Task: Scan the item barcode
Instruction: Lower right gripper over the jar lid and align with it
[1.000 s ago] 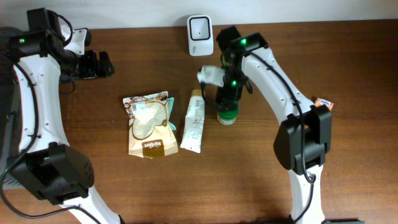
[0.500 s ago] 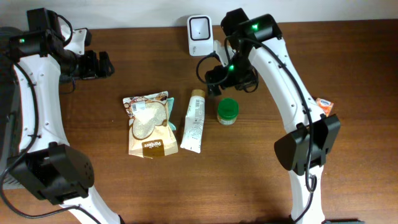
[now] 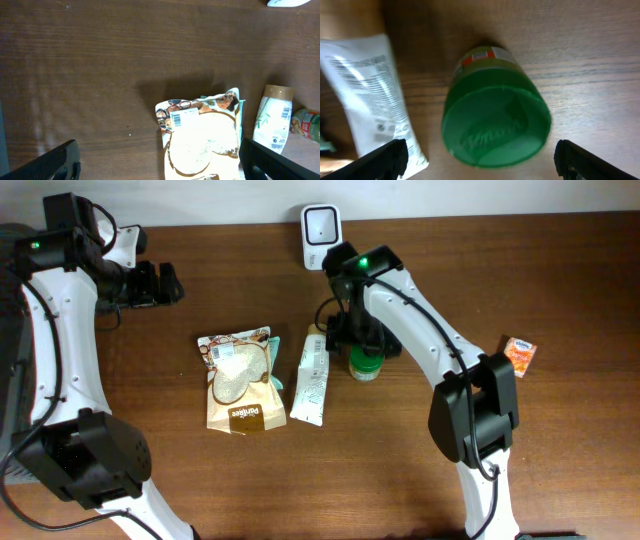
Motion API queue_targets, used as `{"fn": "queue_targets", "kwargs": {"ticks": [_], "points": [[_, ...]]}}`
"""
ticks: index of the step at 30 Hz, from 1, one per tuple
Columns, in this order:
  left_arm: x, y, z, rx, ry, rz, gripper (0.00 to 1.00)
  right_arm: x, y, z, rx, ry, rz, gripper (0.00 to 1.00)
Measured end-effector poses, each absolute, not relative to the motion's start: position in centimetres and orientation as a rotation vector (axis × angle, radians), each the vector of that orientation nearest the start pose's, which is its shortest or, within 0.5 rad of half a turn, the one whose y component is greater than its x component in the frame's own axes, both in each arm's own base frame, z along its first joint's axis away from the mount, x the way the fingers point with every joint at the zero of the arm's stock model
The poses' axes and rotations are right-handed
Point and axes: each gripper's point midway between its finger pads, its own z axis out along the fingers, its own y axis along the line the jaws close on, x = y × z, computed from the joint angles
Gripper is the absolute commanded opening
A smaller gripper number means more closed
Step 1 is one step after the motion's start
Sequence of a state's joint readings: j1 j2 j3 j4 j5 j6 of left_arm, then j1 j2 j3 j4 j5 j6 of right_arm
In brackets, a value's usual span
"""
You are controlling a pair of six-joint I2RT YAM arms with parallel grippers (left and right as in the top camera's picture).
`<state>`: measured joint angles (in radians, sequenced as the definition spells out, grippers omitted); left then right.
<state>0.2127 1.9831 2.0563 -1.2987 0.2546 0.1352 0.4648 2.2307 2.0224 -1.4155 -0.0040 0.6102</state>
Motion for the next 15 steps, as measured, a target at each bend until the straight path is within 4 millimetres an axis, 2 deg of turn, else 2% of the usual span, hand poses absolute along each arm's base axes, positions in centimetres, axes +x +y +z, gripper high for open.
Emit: {"fn": "queue_targets", "kwargs": {"ticks": [4, 11, 15], "points": [[44.6, 5.2, 20.7, -0.045, 2.747, -0.263, 0.99, 36.8, 18.7, 7.0, 0.264, 3.211, -0.056, 0.92], [44.6, 5.2, 20.7, -0.045, 2.747, -0.263, 0.99, 37.0, 18.6, 6.9, 0.262, 3.200, -0.063, 0.80], [44.6, 5.2, 20.7, -0.045, 2.747, -0.263, 0.99, 37.1, 18.4, 6.9, 0.223, 3.196, -0.078, 0.78]]}}
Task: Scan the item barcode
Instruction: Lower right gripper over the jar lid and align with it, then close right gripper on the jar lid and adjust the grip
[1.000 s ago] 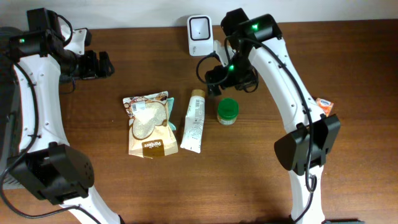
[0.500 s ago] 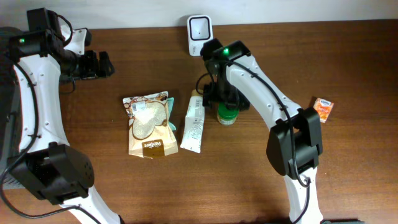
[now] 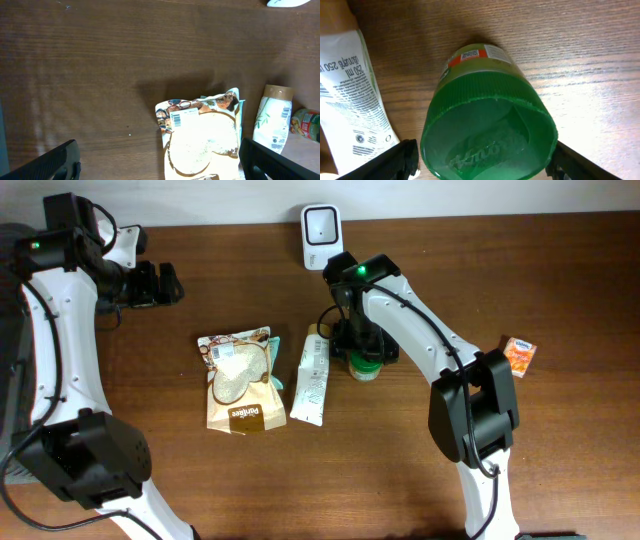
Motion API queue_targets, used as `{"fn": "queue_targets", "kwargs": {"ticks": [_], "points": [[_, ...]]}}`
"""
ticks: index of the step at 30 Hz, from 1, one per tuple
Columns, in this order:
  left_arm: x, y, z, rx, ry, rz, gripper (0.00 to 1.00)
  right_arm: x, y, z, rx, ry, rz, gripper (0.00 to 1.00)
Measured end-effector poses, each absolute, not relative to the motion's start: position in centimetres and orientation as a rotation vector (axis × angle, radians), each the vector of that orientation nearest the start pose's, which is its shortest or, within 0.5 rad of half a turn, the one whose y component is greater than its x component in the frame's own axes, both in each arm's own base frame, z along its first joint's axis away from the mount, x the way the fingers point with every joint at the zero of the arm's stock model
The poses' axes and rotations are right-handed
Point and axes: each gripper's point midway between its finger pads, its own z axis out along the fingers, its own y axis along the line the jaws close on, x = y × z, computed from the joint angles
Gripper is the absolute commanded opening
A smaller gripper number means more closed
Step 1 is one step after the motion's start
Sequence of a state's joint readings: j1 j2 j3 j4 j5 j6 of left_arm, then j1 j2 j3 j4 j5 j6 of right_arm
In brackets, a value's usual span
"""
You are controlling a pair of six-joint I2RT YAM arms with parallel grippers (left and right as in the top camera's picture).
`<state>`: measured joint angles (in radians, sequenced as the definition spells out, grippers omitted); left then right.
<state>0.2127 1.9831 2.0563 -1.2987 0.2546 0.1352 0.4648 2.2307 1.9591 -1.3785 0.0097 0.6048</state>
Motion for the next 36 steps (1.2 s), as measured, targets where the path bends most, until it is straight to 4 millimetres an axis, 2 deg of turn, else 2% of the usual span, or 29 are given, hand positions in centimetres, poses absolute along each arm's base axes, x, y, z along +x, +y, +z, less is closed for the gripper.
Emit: {"fn": "queue_targets", "kwargs": {"ticks": [5, 13, 19, 20, 24, 29, 31, 36], "points": [[44.6, 5.2, 20.7, -0.045, 2.747, -0.264, 0.99, 37.2, 18.3, 6.9, 0.200, 3.193, -0.089, 0.65], [44.6, 5.2, 20.7, -0.045, 2.747, -0.263, 0.99, 37.4, 18.4, 6.9, 0.118, 3.190, -0.084, 0.65], [44.6, 5.2, 20.7, -0.045, 2.747, -0.263, 0.99, 38.0, 18.5, 6.9, -0.121, 3.168, -0.073, 0.65], [44.6, 5.2, 20.7, -0.045, 2.747, -0.264, 0.99, 38.2, 18.5, 6.9, -0.254, 3.155, -0.067, 0.65], [44.6, 5.2, 20.7, -0.045, 2.747, -0.263, 0.99, 38.5, 18.6, 6.8, -0.595, 3.099, -0.065, 0.66], [44.6, 5.2, 20.7, -0.045, 2.747, -0.263, 0.99, 38.6, 18.6, 6.8, -1.136, 2.948, -0.062, 0.74], [44.6, 5.2, 20.7, -0.045, 2.747, -0.263, 0.99, 38.7, 18.7, 6.9, -1.336, 2.859, -0.060, 0.77], [44.6, 5.2, 20.7, -0.045, 2.747, -0.263, 0.99, 38.9, 18.7, 6.8, -1.830, 2.573, -0.056, 0.77]]}}
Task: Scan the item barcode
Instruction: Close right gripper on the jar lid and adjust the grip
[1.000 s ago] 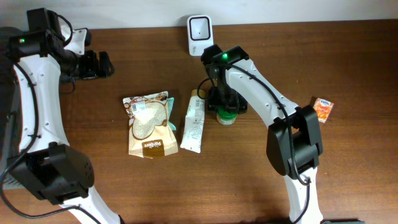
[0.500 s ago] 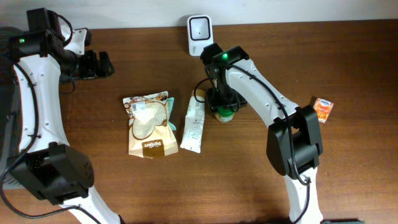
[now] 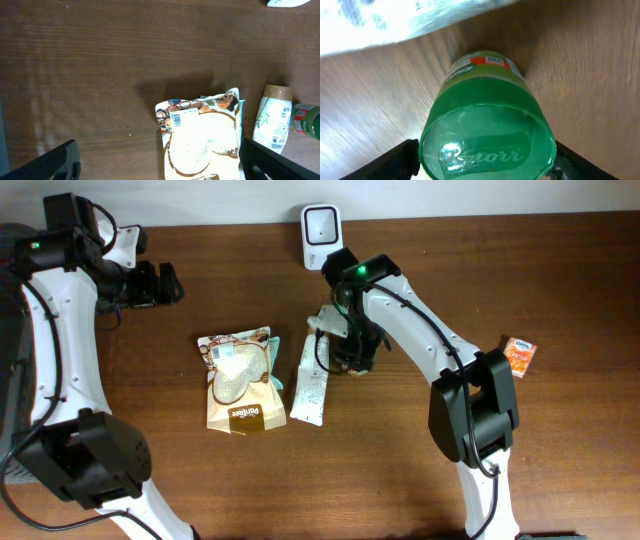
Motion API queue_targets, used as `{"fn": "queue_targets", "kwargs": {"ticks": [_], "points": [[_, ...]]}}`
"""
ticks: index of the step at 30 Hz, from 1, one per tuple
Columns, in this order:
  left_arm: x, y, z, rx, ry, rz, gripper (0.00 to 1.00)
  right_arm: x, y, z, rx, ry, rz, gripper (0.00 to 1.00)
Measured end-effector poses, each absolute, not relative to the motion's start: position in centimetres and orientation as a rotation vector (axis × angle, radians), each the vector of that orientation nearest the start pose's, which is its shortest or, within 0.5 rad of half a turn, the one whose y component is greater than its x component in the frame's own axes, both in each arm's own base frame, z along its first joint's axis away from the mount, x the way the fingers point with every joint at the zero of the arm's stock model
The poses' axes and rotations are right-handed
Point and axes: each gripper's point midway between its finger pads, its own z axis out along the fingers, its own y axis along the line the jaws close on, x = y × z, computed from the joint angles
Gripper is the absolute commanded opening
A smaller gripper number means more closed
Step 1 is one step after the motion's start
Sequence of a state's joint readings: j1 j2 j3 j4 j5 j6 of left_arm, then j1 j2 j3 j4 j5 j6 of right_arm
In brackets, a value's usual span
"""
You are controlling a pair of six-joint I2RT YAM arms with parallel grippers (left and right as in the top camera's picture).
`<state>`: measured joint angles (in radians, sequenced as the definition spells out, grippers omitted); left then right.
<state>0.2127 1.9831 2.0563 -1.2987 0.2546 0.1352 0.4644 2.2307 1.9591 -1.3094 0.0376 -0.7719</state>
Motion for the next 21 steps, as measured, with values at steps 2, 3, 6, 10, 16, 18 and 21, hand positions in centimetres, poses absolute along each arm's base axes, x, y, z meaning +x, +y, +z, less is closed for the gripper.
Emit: {"fn": "queue_targets", "kwargs": {"ticks": [2, 3, 6, 10, 16, 18, 21], "points": [[44.6, 5.2, 20.7, -0.045, 2.747, -0.263, 0.99, 38.9, 18.8, 6.8, -1.980, 2.458, -0.055, 0.77], [44.6, 5.2, 20.7, -0.045, 2.747, -0.263, 0.99, 38.9, 18.8, 6.8, -2.047, 2.404, -0.055, 0.77], [44.6, 5.2, 20.7, -0.045, 2.747, -0.264, 0.99, 39.1, 18.9, 6.8, -2.167, 2.287, -0.057, 0.84], [44.6, 5.2, 20.7, -0.045, 2.747, -0.263, 0.99, 39.1, 19.3, 6.9, -2.097, 2.335, -0.023, 0.98], [44.6, 5.2, 20.7, -0.045, 2.747, -0.263, 0.99, 40.6, 20.5, 11.0, -1.404, 2.708, 0.010, 0.98], [44.6, 5.2, 20.7, -0.045, 2.747, -0.263, 0.99, 40.5, 20.5, 11.9, -1.199, 2.801, 0.028, 0.98], [44.6, 5.2, 20.7, -0.045, 2.747, -0.263, 0.99, 39.9, 20.9, 11.7, -0.901, 2.935, 0.090, 0.98]]}}
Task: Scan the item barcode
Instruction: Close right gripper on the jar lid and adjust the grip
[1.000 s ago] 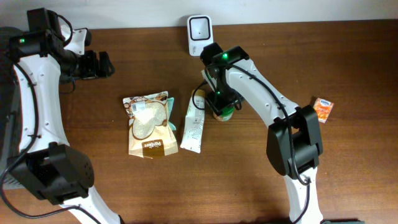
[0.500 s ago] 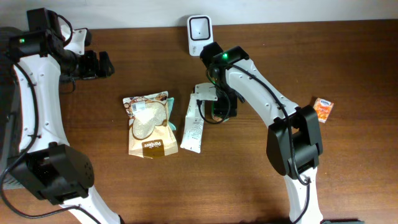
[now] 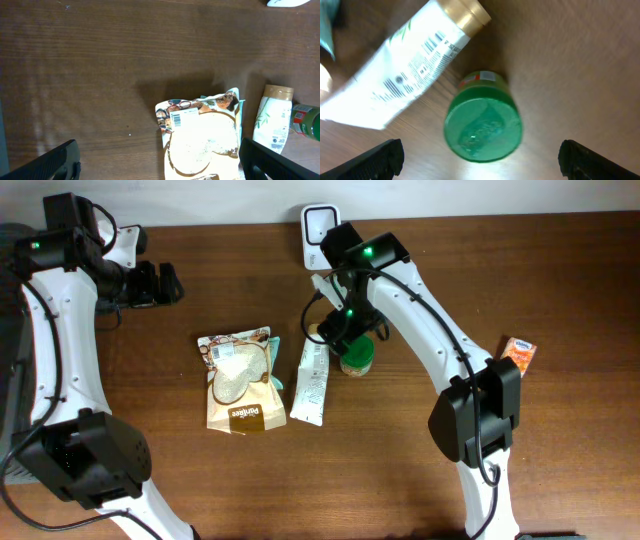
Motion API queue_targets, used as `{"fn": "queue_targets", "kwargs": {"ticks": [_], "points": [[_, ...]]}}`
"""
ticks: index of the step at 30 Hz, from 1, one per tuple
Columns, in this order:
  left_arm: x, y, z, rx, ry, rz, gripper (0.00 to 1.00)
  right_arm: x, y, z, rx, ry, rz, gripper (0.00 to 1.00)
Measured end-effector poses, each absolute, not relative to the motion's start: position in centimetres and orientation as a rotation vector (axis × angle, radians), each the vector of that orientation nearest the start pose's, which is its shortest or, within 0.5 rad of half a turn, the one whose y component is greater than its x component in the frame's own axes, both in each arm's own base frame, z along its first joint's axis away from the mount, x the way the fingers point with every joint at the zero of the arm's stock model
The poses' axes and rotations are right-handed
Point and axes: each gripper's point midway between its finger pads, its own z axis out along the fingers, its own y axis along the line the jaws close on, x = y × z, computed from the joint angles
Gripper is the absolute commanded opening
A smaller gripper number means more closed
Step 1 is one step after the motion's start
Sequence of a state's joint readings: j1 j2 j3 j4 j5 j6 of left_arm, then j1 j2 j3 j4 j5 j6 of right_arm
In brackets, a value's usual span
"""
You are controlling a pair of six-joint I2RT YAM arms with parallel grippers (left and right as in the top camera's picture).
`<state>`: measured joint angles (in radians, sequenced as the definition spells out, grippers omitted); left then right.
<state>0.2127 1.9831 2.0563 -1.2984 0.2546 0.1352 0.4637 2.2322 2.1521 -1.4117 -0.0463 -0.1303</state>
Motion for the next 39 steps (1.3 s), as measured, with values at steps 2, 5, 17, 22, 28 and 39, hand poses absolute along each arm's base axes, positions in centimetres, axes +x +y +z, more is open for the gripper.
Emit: {"fn": "queue_targets", "kwargs": {"ticks": [2, 5, 17, 22, 28, 39], "points": [[44.6, 5.2, 20.7, -0.045, 2.747, -0.263, 0.99, 39.7, 21.0, 11.3, -0.704, 3.002, 0.115, 0.98], [44.6, 5.2, 20.7, -0.045, 2.747, -0.263, 0.99, 39.7, 21.2, 9.1, -0.382, 3.079, 0.134, 0.99], [44.6, 5.2, 20.7, -0.045, 2.747, -0.263, 0.99, 39.3, 19.6, 5.3, -0.029, 3.118, 0.008, 0.71], [44.6, 5.2, 20.7, -0.045, 2.747, -0.263, 0.99, 40.1, 19.0, 5.3, -0.159, 3.080, -0.054, 0.65], [44.6, 5.2, 20.7, -0.045, 2.747, -0.263, 0.99, 39.3, 19.7, 7.5, -0.703, 3.046, 0.007, 0.66], [44.6, 5.2, 20.7, -0.045, 2.747, -0.263, 0.99, 37.9, 20.0, 9.0, -1.743, 2.639, 0.097, 0.75]]}}
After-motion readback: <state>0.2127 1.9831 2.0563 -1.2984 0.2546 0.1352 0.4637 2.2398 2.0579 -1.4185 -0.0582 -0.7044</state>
